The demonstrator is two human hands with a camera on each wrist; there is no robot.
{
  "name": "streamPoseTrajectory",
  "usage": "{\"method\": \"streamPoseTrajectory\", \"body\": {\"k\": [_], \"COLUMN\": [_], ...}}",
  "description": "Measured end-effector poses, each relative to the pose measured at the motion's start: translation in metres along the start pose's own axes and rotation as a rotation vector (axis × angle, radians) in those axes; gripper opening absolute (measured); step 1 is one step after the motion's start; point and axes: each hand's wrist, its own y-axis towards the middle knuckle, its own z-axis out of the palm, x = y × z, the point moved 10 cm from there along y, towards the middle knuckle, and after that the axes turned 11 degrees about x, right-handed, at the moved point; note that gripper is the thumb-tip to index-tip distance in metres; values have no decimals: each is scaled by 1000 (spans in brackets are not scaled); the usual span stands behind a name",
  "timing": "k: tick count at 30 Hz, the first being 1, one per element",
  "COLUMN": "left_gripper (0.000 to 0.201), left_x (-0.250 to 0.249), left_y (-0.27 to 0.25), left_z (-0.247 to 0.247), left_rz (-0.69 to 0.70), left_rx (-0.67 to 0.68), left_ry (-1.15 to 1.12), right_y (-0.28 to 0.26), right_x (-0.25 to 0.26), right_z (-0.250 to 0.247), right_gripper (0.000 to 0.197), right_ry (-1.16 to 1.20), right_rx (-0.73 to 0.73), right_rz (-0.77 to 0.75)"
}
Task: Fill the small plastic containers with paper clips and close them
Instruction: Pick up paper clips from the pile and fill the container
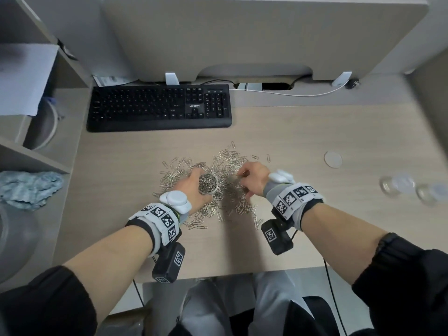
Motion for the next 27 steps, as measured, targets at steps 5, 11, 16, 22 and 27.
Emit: {"method": "streamPoseTrajectory", "body": {"k": [5,11,16,22,27], "left_gripper": [70,79,78,66,62], "left_x": [-32,-61,-71,-80,-84], "left_y": [5,11,12,13,14], "left_z": [1,7,4,-3,-3], "left_rz": [49,120,117,123,118], "left_rx": [33,52,40,13,2], "left_ry": [74,-28,-109,-139,-154], "right_y": [-18,-22,-28,-33,-35], "right_x": [17,35,46,58,64], "right_z": [-23,-36,-38,-43,-50], "right_gripper": [19,18,18,16,16], "right_ry": [361,347,73,-48,-63], "right_rx": [19,-3,-23,-40,-66], "right_rz": [-91,-157,-179,-228,-268]}}
